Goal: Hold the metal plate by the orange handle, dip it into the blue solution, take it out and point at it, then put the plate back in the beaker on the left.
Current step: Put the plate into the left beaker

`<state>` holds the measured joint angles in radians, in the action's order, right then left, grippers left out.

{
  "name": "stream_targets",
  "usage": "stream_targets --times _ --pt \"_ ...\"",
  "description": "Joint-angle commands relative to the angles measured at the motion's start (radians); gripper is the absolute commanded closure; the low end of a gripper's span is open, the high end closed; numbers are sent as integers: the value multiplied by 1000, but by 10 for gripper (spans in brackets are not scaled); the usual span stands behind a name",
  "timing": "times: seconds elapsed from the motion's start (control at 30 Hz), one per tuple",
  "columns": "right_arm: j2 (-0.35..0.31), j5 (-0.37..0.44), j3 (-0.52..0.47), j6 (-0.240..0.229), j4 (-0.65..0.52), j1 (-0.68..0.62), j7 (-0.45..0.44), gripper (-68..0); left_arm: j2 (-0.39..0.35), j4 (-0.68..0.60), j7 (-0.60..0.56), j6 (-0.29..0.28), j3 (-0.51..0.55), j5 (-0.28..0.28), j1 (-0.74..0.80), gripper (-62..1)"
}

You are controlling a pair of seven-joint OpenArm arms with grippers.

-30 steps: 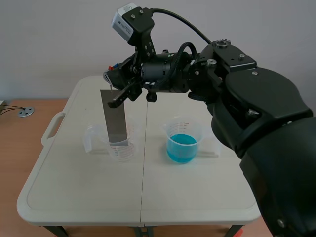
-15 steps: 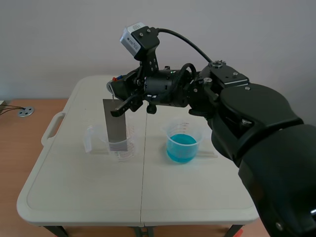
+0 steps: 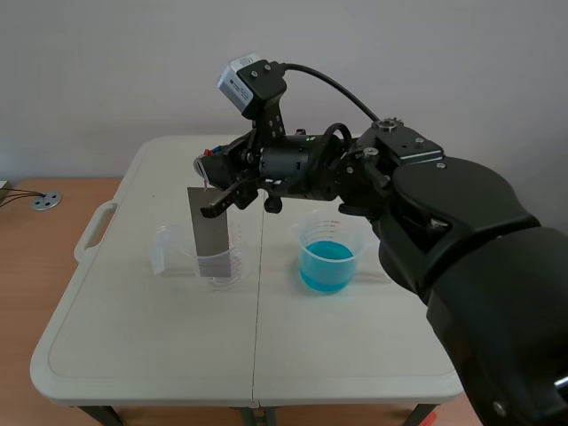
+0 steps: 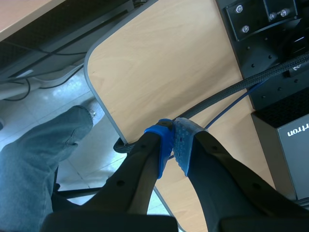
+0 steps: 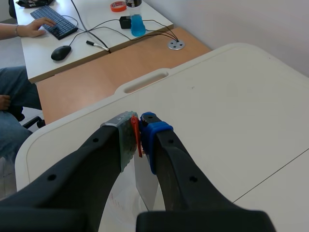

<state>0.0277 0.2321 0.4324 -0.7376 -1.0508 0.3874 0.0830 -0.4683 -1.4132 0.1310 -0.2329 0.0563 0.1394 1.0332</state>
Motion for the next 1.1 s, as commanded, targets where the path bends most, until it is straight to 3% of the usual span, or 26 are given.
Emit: stream_targets --times 0.0,0.67,0.87,0.97,1.07 --pt "11 13 1 -8 -12 23 -14 -13 2 -7 -3 -2 -2 6 11 -16" --pt "11 6 1 -8 -12 23 4 -14 2 -7 -3 -2 -2 6 11 -17" --pt "11 6 1 -8 -12 23 8 -83 2 -7 1 -2 -2 6 11 -27" --pt "11 6 1 -8 -12 23 9 -143 2 -7 8 -2 -2 6 11 -155" --pt "11 6 1 -8 -12 23 24 -230 2 -7 11 -2 -2 5 11 -425"
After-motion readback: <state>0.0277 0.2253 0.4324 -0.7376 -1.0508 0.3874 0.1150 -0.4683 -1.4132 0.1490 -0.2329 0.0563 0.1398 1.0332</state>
